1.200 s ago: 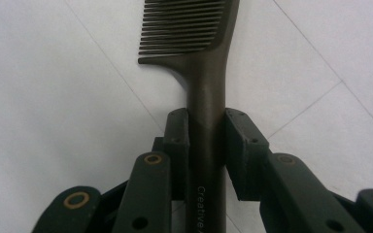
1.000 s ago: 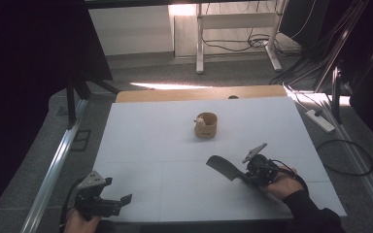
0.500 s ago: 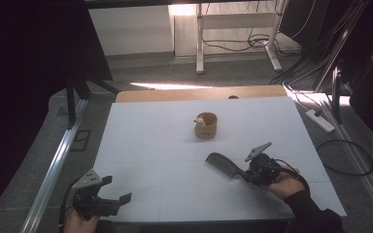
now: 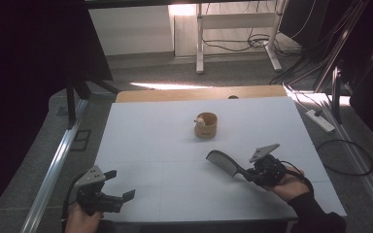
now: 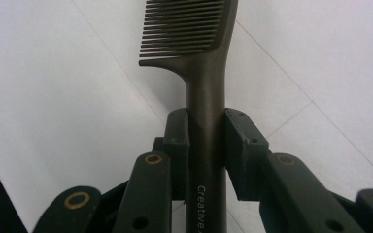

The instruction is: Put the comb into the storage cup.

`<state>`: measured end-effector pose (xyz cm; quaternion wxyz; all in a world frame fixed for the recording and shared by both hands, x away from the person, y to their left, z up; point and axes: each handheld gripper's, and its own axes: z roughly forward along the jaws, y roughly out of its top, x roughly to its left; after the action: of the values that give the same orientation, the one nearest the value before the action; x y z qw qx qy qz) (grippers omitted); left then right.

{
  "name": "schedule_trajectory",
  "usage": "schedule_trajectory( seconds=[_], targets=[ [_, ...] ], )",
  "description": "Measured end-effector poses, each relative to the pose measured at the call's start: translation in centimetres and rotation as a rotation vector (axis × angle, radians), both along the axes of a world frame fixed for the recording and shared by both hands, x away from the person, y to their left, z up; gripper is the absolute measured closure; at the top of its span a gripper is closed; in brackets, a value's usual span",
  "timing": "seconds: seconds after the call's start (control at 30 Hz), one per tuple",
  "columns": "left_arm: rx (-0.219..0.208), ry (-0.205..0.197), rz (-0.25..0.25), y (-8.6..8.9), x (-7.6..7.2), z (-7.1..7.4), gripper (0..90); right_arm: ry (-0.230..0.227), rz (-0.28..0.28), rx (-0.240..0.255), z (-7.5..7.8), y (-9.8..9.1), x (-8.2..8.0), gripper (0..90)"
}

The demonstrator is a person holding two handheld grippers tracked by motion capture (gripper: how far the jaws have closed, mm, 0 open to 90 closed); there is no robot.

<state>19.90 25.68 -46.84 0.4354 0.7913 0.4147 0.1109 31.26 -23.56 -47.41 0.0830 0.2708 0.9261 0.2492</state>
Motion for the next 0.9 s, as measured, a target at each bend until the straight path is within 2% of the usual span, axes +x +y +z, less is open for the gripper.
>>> schedule_trajectory(
  seconds=[0.17, 0.27, 0.43, 0.67, 0.9],
  targets=[
    [-0.028, 0.013, -0.004, -0.5, 0.6, 0.2, 0.0, -0.029, 0.013, 0.016, 0.4, -0.2, -0.5, 72.5],
    [-0.027, 0.010, -0.004, -0.9, 1.0, 0.4, 0.0, -0.046, 0.015, 0.024, 0.6, -0.4, -0.9, 72.5],
    [-0.048, 0.023, -0.024, -1.7, 1.7, 0.7, 0.0, -0.062, 0.016, 0.036, 0.9, -1.1, -1.4, 72.5],
    [-0.047, 0.027, -0.048, -2.8, 3.0, 1.3, 0.0, -0.092, 0.021, 0.057, 1.3, -1.6, -2.0, 72.4],
    [-0.052, 0.002, -0.079, -4.0, 4.3, 2.1, 0.0, -0.117, 0.025, 0.073, 1.7, -1.9, -2.5, 72.4]
  ],
)
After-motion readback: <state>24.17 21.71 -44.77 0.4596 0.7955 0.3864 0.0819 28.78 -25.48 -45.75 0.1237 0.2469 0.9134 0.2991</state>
